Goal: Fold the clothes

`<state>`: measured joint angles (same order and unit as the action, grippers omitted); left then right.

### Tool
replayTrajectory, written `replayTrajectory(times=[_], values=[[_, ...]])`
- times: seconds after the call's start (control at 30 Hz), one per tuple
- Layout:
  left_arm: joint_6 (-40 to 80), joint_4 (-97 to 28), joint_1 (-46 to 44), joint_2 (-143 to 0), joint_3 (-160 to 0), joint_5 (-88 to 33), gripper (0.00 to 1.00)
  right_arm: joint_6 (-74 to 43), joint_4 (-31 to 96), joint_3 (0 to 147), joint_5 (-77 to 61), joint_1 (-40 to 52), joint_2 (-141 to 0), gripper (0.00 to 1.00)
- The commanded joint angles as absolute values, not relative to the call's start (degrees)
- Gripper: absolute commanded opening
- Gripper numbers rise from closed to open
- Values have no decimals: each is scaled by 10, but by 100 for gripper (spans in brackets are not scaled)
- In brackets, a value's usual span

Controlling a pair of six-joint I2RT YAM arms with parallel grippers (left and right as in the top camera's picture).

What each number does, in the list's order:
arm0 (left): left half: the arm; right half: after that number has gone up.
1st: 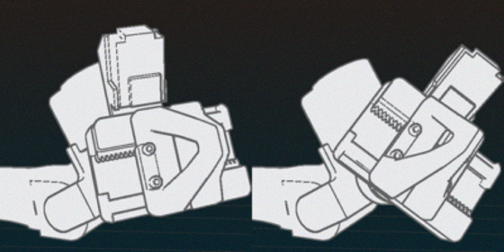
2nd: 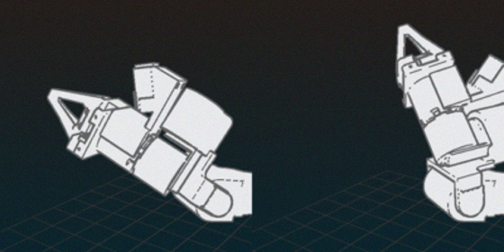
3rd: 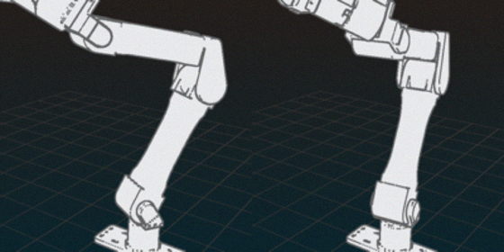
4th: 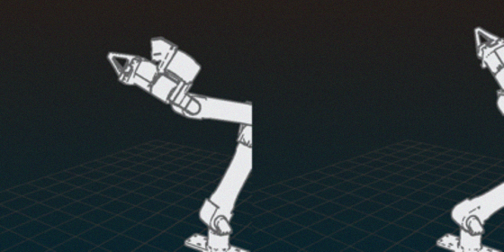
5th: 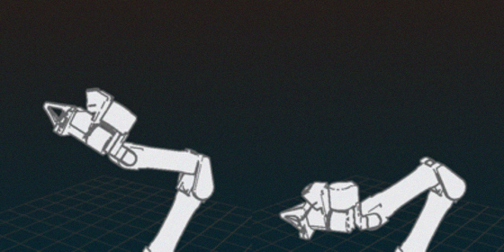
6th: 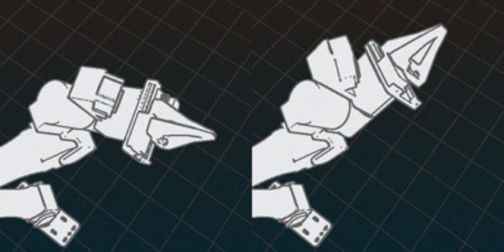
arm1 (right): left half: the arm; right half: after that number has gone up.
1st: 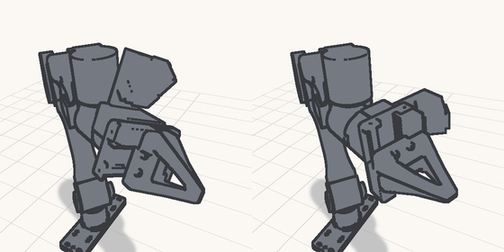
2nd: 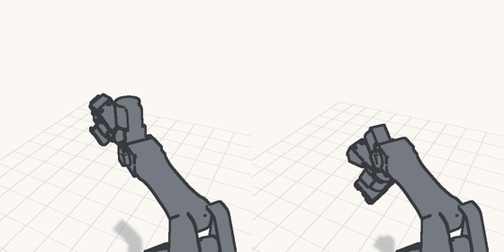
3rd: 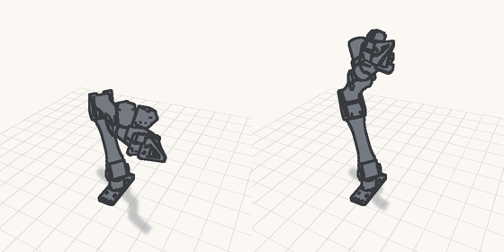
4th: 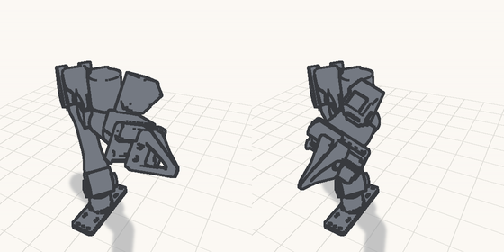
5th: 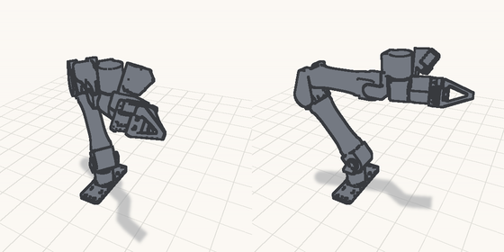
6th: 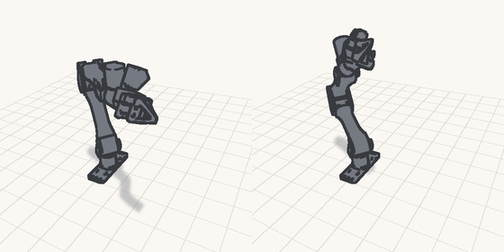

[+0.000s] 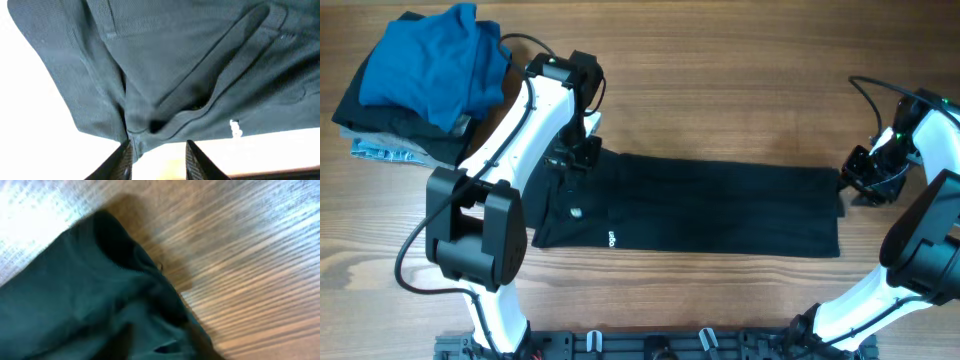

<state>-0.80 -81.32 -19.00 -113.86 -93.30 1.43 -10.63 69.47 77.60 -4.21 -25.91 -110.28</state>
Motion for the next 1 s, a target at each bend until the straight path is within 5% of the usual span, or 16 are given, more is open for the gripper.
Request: replayTrajectory(times=[0.0,0.17,0.33,0.53,0.6,0.63,0.67,0.97], values=[[-8,-823,-185,-1123,-928,7,43,-105,701,777,-29,-256,-1088,50],[-9,-812,-185,-1123,-928,-11,44,-105,693,777,-30,-256,-1088,54],[-6,-784,-185,-1123,-906,-54,4,-15,649,777,-202,-279,-1088,54],[-1,-811,-158,-1025,-907,-55,4,16,691,777,-203,-358,-1081,53],[16,-795,-132,-957,-907,-74,24,13,696,765,-171,-376,-1081,56],[20,-778,-113,-916,-907,-95,50,13,682,748,-171,-380,-1082,63],[20,-765,-98,-886,-907,-108,62,13,661,728,-171,-380,-1082,72],[19,-756,-71,-856,-906,-109,68,43,509,567,-292,-377,-1083,76]])
